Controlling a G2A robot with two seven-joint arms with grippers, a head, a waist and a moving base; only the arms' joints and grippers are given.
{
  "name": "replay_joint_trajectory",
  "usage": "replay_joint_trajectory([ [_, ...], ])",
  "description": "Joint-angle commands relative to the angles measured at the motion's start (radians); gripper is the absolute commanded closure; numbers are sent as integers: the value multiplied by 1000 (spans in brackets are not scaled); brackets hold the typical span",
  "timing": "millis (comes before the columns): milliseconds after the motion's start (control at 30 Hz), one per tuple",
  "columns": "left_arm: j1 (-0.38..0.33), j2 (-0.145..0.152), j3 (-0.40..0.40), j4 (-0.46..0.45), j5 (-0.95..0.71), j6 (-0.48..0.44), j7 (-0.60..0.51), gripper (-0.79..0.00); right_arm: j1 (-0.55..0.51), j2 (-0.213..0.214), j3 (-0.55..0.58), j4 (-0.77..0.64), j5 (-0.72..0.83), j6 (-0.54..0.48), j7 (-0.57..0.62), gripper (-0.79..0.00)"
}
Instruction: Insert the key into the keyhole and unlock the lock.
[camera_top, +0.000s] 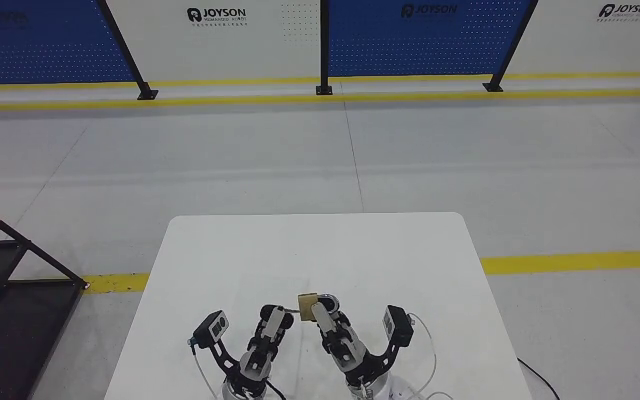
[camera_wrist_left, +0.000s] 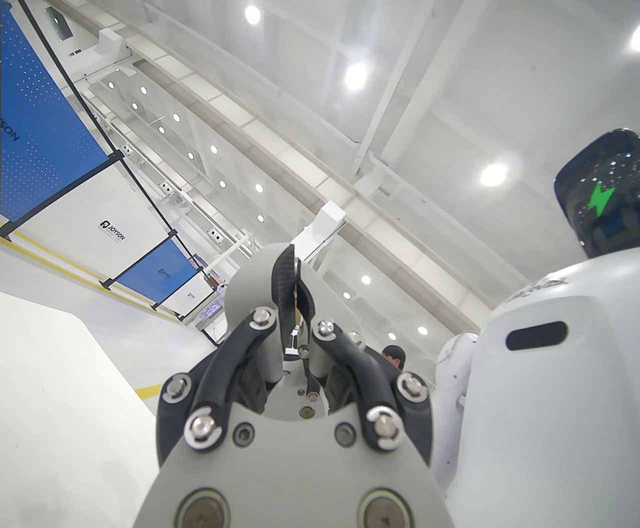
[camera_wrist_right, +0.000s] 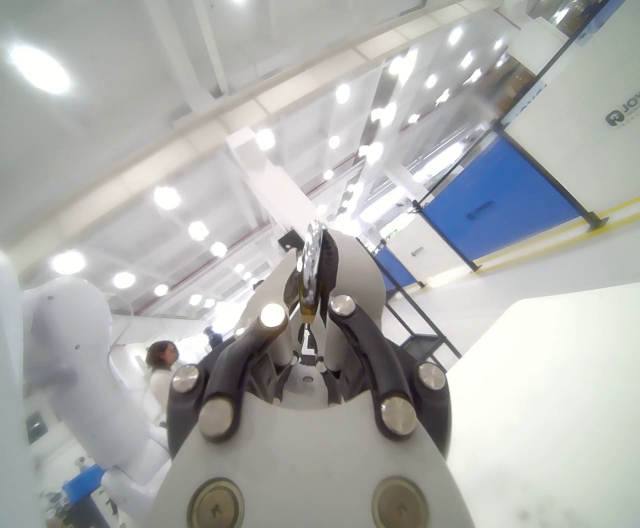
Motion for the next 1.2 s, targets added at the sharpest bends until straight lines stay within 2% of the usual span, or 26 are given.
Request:
replay_joint_trajectory([
  [0,-1,0,0,1,4,0,3,0,1,-1,-1,1,-2,1,1,0],
  [1167,-17,-28,20,37,66,0,69,0,12,-3,-16,6,-22,43,-29,0],
])
